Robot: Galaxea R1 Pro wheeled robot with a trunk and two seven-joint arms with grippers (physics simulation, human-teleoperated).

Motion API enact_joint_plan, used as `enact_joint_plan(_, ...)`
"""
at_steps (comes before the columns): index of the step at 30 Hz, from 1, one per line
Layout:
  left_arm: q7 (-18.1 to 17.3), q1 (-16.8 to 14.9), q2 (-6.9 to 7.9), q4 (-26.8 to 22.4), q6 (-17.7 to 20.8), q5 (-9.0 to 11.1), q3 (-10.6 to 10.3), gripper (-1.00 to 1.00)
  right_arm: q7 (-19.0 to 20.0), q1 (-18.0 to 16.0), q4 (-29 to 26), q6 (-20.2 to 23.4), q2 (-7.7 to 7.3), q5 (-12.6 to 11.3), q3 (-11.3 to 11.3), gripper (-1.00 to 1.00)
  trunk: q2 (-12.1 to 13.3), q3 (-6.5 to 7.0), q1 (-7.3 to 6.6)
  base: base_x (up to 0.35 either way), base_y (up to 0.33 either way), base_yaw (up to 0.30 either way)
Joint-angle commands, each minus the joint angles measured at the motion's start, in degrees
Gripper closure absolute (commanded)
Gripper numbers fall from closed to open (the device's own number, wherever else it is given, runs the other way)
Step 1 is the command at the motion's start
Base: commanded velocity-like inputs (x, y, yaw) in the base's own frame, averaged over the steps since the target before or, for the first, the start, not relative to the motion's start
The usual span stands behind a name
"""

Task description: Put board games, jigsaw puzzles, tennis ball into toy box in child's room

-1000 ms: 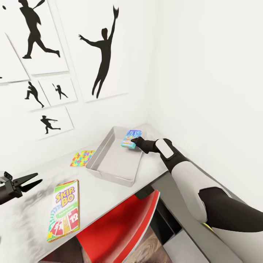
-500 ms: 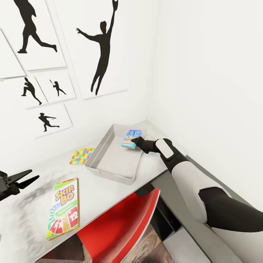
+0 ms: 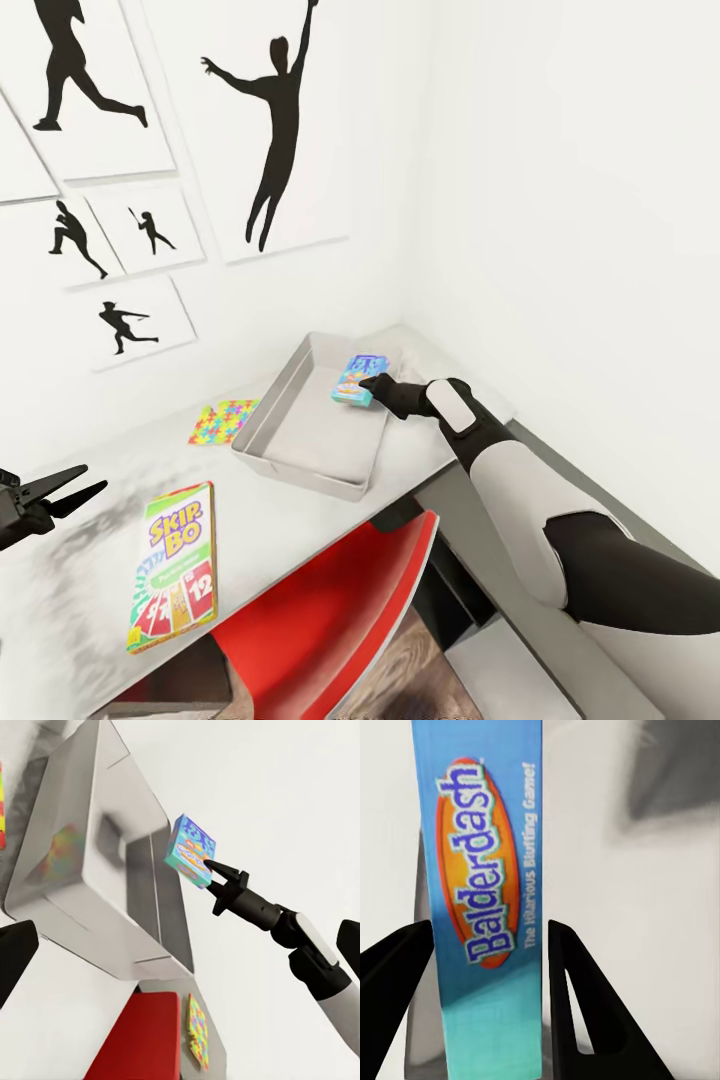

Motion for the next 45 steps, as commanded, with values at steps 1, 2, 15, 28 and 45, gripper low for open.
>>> enact_joint_plan(1, -0.3, 0.0, 0.04, 0.0, 0.6, -0.1, 0.0, -1.0, -0.3, -0.1, -0.1, 0.1, -0.03, -0.5, 0.2, 1.0, -0.1, -0.2, 0.03, 0.0, 0.0, 0.0)
enact_joint_plan(2, -0.3, 0.0, 0.03, 0.0, 0.6, -0.1, 0.0, -1.0, -0.3, -0.1, -0.1, 0.1, -0.05, -0.5, 0.2, 1.0, -0.1, -0.29, 0.03, 0.0, 0.0, 0.0)
enact_joint_plan(15, -0.3, 0.0, 0.03, 0.0, 0.6, -0.1, 0.0, -1.0, -0.3, -0.3, -0.5, 0.0, -0.12, -0.4, 0.2, 1.0, -0.1, -1.5, 0.03, 0.0, 0.0, 0.0)
enact_joint_plan(28, -0.3, 0.0, 0.06, 0.0, 0.6, -0.1, 0.0, -1.0, -0.2, -0.2, -2.6, 0.2, -0.12, -0.4, 0.4, 1.0, -0.1, -2.71, 0.03, 0.0, 0.0, 0.0)
enact_joint_plan(45, -0.3, 0.0, 0.12, 0.0, 0.6, -0.1, 0.0, -1.0, -0.2, -0.2, -6.0, 0.4, -0.12, -0.3, 0.7, 1.0, -0.1, -4.29, 0.03, 0.0, 0.0, 0.0)
